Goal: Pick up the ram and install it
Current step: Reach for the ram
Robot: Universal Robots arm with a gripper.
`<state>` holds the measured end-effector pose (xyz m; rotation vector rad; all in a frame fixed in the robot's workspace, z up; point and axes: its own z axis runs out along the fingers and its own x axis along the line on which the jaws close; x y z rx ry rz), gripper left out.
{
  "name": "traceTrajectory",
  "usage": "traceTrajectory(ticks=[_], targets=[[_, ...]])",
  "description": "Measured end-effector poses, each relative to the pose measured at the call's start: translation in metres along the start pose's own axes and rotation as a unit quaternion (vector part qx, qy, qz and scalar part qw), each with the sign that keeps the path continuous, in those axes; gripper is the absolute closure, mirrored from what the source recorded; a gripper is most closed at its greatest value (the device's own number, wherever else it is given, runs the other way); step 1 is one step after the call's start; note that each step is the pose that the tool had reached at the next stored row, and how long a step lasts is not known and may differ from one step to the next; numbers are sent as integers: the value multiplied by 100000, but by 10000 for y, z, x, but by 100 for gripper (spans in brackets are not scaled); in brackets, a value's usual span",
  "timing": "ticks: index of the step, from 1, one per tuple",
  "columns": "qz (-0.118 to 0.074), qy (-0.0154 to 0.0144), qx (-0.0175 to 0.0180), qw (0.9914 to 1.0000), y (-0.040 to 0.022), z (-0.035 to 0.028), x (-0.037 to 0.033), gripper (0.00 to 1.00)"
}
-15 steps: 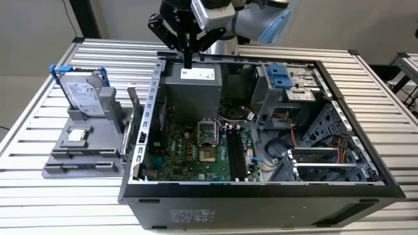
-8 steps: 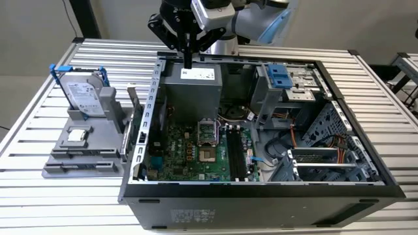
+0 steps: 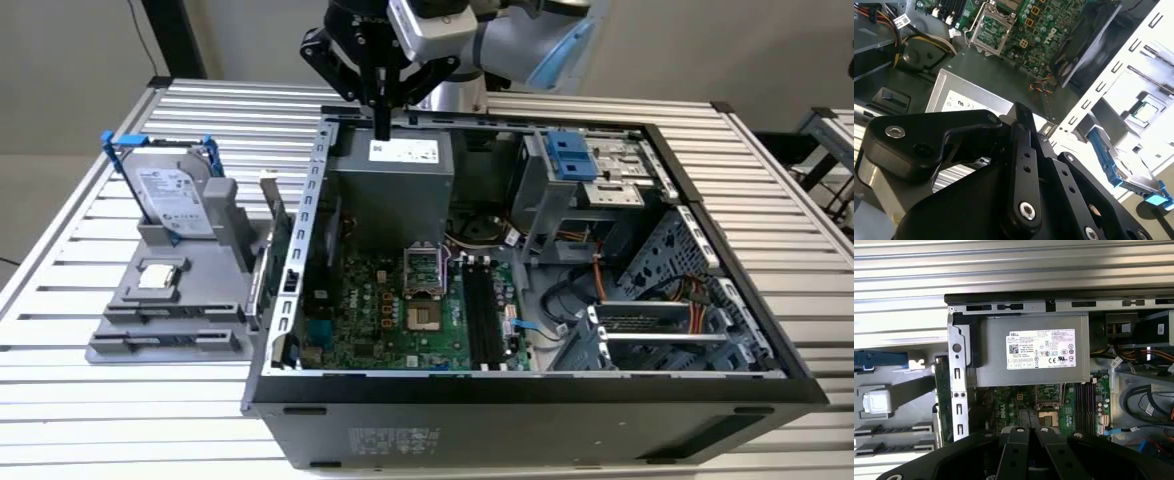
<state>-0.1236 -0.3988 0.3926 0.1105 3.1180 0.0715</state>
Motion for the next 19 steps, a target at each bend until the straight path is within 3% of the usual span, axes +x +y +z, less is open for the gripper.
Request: traceTrajectory(ticks=[19], targets=[[-1, 2, -3, 100000, -16, -5, 230, 100]])
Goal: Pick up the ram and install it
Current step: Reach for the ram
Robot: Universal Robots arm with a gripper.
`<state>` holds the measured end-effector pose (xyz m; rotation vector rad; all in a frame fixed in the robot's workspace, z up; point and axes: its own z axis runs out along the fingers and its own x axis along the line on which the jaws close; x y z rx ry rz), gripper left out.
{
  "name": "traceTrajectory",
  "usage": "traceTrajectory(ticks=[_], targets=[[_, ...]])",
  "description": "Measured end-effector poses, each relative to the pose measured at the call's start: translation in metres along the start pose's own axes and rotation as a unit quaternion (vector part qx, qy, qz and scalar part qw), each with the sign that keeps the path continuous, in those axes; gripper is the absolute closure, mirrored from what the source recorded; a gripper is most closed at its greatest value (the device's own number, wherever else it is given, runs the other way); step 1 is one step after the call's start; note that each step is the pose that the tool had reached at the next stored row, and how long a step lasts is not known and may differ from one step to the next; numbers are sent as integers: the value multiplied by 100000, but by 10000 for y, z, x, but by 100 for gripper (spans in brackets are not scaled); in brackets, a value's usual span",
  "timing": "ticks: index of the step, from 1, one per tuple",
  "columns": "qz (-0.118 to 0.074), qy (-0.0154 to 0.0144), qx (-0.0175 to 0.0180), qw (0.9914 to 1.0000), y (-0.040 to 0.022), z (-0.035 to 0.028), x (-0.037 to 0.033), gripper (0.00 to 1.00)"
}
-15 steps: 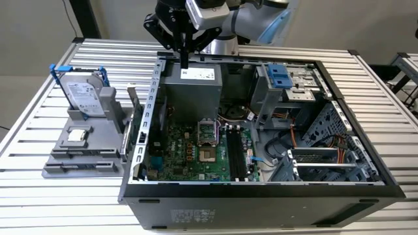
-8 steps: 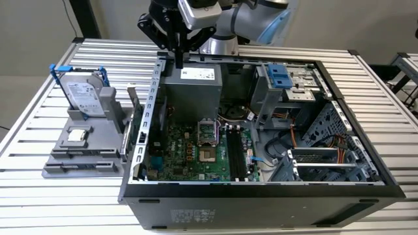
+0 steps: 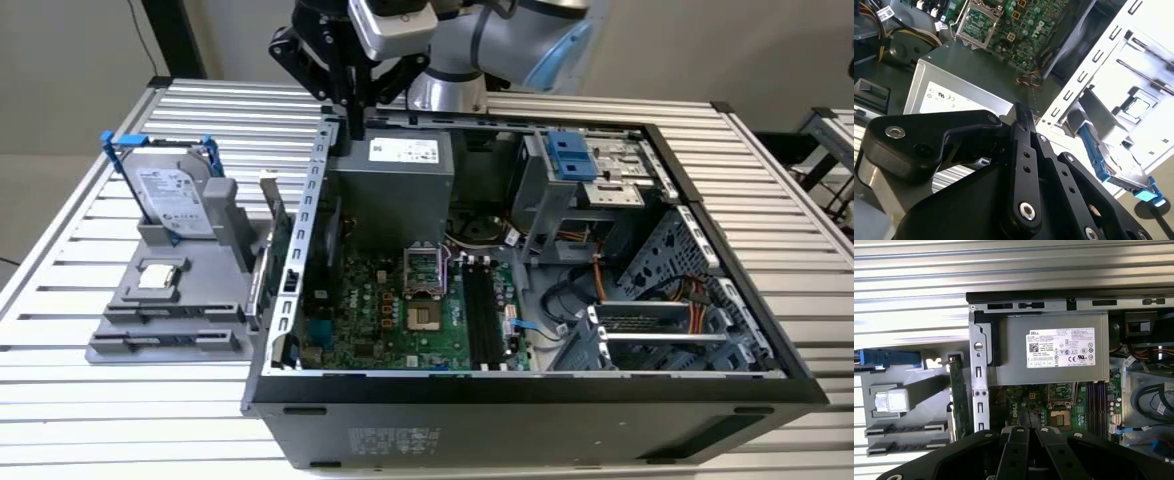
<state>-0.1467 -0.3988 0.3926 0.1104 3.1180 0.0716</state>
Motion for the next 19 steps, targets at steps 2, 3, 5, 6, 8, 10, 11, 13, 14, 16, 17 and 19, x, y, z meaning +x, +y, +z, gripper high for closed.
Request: traceTrajectory(ticks=[2, 3, 5, 6, 8, 10, 11, 13, 14, 16, 17, 19], targets=[[2, 2, 5, 100000, -1, -1, 22, 100], [-1, 1, 3, 100000, -2, -1, 34, 100], [2, -1, 3, 100000, -4, -1, 57, 100], [0, 0, 1, 100000, -5, -1, 68, 100], [-1, 0, 1, 100000, -6, -2, 91, 100], [-2, 2, 4, 100000, -8, -3, 113, 100], [-3, 2, 2, 100000, -9, -3, 123, 100], [-3, 0, 0, 100000, -10, -3, 145, 100], [1, 4, 5, 100000, -11, -4, 158, 100], [1, 2, 3, 100000, -13, -5, 184, 100], [0, 1, 4, 100000, -14, -5, 199, 100], [2, 2, 3, 100000, -15, -5, 221, 100]])
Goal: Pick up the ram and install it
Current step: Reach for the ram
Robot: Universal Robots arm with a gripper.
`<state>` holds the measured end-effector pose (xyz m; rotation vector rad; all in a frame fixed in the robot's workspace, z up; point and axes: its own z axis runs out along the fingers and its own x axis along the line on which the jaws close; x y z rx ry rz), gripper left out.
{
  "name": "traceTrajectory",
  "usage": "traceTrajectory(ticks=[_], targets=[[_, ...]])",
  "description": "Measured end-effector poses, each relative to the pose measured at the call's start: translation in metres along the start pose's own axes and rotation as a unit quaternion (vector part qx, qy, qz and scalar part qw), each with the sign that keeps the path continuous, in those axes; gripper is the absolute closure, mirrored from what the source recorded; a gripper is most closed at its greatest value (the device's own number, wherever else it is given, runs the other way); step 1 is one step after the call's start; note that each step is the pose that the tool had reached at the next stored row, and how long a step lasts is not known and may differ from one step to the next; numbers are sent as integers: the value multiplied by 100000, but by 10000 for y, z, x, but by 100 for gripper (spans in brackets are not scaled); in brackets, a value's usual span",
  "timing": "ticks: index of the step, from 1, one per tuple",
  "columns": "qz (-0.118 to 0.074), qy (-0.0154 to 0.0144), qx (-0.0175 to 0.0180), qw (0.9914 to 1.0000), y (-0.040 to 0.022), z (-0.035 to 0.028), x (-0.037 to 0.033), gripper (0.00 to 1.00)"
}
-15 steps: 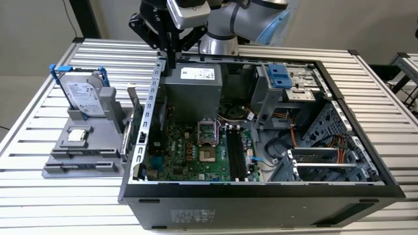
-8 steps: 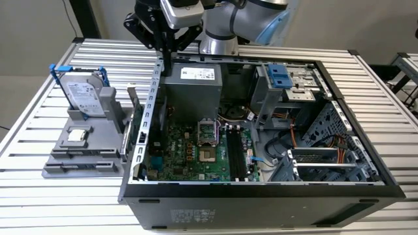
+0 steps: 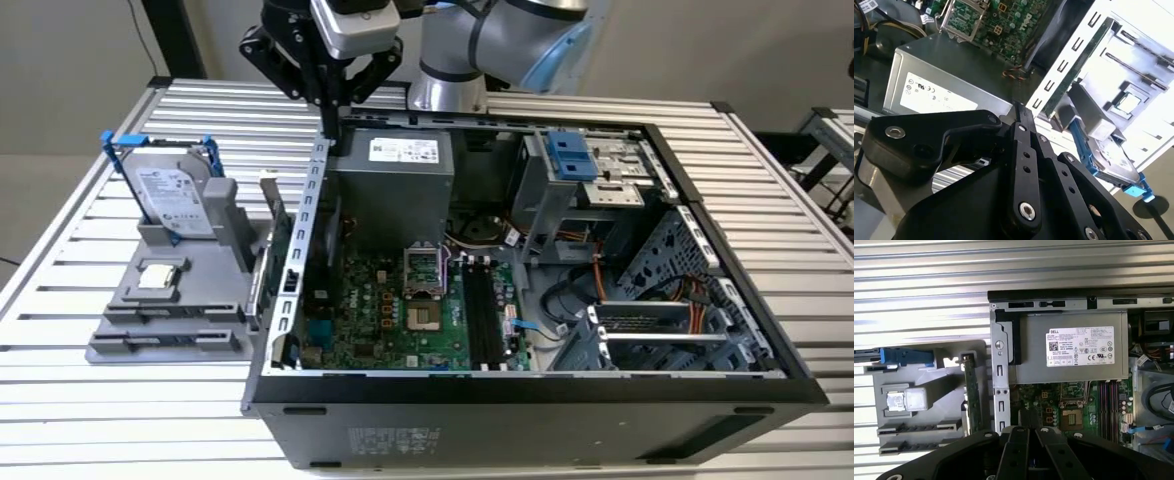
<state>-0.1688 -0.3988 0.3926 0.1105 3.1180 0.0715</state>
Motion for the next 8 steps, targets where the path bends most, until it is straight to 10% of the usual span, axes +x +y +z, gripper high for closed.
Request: traceTrajectory(ticks=[8], targets=[[-4, -1, -2, 100000, -2, 0, 22, 100]])
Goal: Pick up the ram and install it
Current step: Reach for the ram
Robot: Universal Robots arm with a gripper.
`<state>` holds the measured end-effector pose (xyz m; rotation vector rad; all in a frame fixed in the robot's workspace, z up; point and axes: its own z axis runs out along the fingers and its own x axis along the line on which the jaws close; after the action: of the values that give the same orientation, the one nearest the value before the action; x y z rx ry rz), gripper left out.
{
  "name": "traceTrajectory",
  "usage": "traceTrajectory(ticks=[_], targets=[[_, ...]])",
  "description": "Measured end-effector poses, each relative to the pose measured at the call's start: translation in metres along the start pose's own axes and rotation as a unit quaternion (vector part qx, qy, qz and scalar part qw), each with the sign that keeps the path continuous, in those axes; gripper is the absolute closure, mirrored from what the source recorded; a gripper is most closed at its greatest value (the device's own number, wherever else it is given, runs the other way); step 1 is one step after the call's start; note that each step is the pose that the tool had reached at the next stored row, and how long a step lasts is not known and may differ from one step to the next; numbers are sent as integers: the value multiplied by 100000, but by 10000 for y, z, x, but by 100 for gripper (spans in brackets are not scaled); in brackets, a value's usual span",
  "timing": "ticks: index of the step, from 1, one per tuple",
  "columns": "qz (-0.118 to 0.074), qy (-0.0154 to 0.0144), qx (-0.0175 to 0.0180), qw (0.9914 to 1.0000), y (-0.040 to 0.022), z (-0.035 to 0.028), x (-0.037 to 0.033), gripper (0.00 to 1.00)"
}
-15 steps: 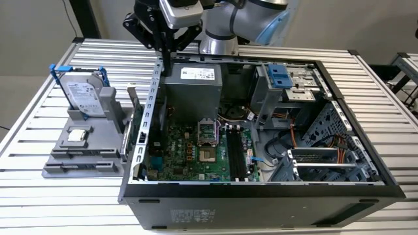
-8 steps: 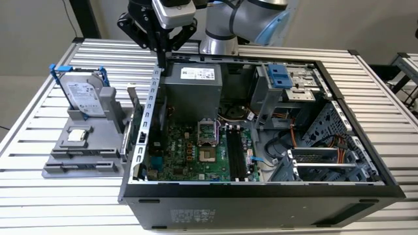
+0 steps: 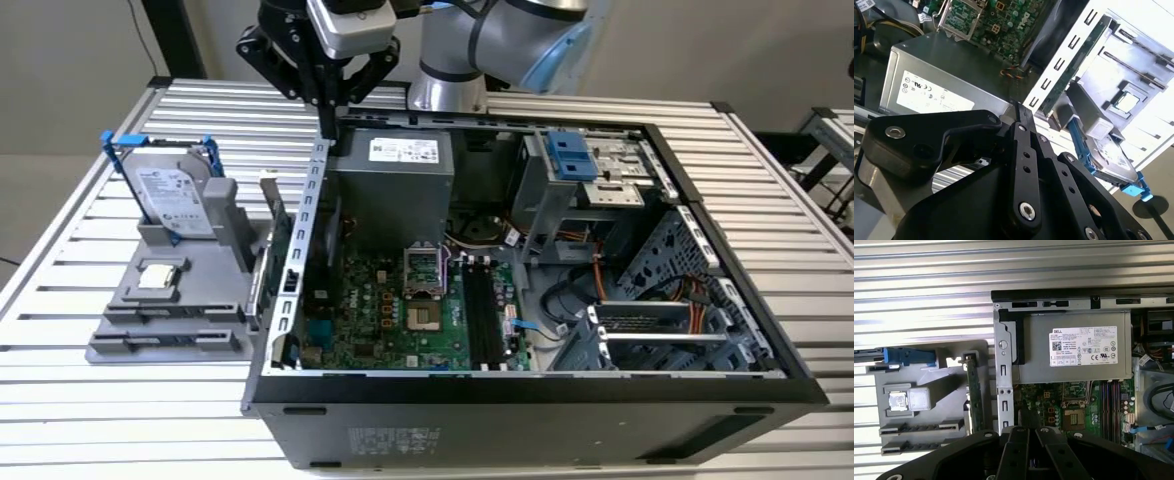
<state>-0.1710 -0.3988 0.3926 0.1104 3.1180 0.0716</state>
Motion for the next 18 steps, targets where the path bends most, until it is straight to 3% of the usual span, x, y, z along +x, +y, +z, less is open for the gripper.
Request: traceTrajectory(ticks=[9, 18], targets=[[1, 2, 3, 100000, -3, -1, 42, 100], [2, 2, 5, 100000, -9, -3, 129, 100]])
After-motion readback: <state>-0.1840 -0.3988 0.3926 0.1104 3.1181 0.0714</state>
